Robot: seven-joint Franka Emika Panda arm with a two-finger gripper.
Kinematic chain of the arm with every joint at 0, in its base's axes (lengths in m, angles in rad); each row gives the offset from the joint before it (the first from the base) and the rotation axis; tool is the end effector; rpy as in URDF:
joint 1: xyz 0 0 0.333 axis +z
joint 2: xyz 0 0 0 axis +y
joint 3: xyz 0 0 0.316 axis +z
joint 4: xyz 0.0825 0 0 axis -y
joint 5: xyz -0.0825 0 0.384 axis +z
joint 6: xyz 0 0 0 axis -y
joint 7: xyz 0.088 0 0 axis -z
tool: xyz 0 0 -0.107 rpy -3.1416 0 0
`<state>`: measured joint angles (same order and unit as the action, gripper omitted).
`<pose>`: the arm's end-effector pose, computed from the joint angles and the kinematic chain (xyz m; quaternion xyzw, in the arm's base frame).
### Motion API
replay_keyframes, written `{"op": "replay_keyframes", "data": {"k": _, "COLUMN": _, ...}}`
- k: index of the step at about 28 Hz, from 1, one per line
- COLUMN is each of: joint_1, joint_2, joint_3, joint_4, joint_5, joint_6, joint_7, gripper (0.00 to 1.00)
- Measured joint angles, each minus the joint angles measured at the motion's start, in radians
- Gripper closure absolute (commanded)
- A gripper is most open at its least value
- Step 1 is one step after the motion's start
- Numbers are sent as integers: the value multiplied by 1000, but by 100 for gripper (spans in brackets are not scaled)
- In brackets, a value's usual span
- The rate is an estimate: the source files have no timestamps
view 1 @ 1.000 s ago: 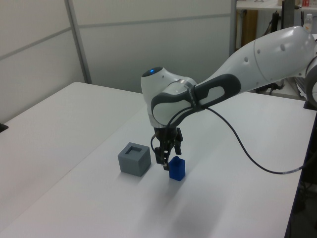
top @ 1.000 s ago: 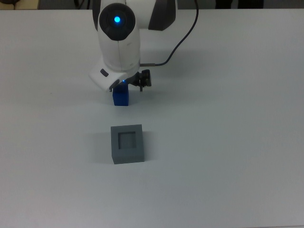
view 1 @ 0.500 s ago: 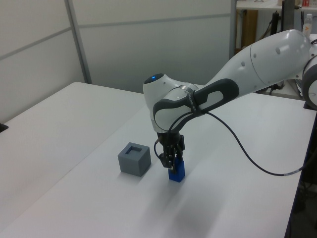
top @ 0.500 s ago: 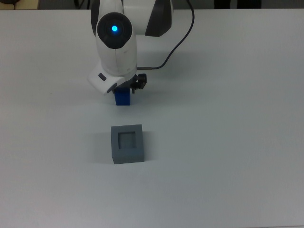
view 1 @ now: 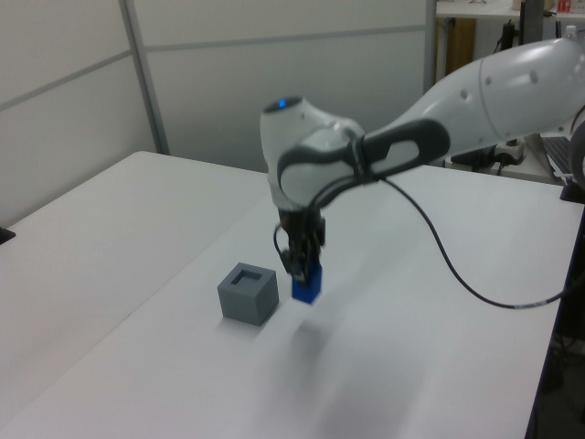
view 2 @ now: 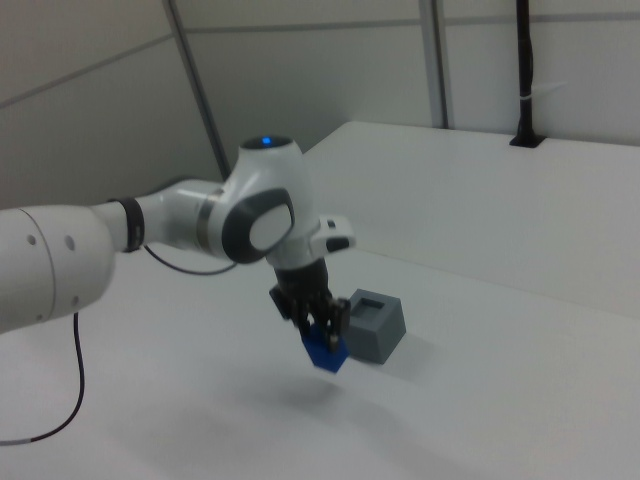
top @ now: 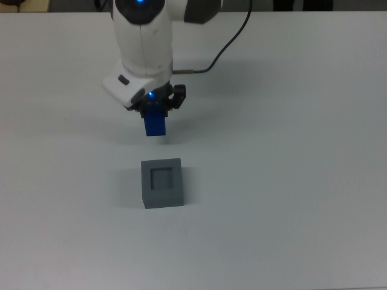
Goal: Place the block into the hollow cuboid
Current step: 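Lift the blue block up off the table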
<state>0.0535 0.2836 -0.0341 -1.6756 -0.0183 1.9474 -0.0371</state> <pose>0.6409 0.0131 0.4363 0.9994 0.0323 -0.0059 0.0132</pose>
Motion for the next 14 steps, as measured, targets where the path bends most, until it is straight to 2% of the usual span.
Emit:
{"op": "replay_keyframes", "data": {"k": 6, "joint_1": -3, "joint_2": -2, "joint_3": -1, "joint_4": 89, "joint_5": -5, "joint_6": -4, "joint_7": -10, "gripper": 99}}
{"op": "replay_keyframes", "data": {"k": 10, "joint_1": -18, "joint_2": 26, "joint_3": -1, "joint_4": 149, "joint_5": -5, "joint_6": 1, "joint_7": -15, "gripper": 99}}
{"op": "replay_keyframes", "data": {"k": 14, "joint_1": -22, "joint_2": 66, "joint_3": -1, "joint_4": 177, "joint_5": -5, "joint_6": 62, "joint_7": -17, "gripper": 98}}
